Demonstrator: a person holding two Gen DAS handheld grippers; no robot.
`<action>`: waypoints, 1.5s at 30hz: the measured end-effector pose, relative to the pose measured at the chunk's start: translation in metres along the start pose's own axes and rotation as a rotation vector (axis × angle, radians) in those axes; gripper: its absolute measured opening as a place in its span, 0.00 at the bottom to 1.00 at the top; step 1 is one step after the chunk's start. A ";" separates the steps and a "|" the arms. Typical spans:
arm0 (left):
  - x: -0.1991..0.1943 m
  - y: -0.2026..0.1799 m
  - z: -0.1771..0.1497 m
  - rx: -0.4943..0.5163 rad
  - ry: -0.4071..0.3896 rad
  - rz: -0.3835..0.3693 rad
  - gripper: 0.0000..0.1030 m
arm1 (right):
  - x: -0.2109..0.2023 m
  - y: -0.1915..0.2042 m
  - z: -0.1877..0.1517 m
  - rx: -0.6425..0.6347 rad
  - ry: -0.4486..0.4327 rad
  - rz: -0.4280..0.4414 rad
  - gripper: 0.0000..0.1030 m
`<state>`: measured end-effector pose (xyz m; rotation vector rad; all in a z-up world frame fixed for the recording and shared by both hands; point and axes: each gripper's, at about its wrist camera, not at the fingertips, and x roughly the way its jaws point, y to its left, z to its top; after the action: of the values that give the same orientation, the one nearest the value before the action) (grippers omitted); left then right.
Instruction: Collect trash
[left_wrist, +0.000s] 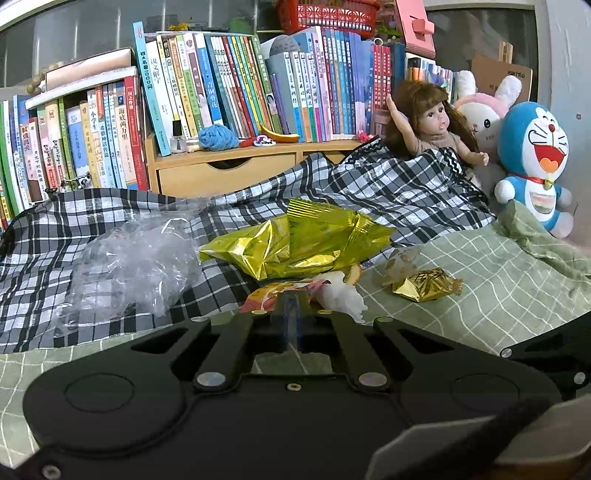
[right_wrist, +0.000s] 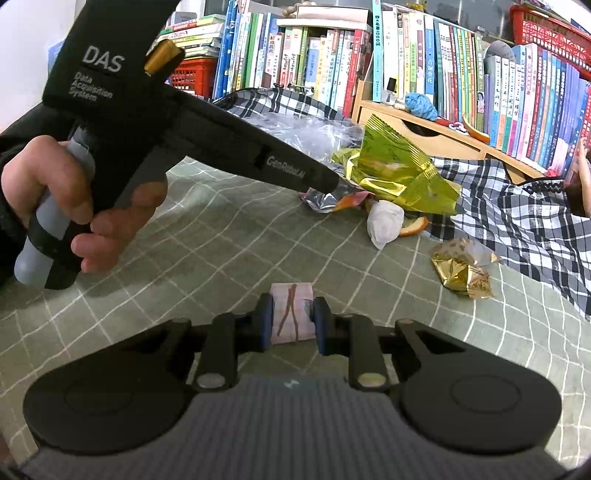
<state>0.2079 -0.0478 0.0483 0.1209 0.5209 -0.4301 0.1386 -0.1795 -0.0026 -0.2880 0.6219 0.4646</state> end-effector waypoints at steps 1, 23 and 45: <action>-0.002 0.000 -0.001 0.000 -0.002 0.002 0.03 | -0.001 0.000 0.000 0.001 -0.001 -0.001 0.28; 0.051 0.004 0.000 0.052 0.117 0.029 0.70 | 0.004 -0.016 -0.004 0.072 -0.021 0.047 0.35; 0.008 0.016 -0.002 -0.055 0.063 0.098 0.22 | -0.014 -0.006 0.004 0.073 -0.043 0.018 0.26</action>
<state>0.2201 -0.0360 0.0421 0.1073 0.5860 -0.3168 0.1333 -0.1880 0.0095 -0.2027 0.5986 0.4635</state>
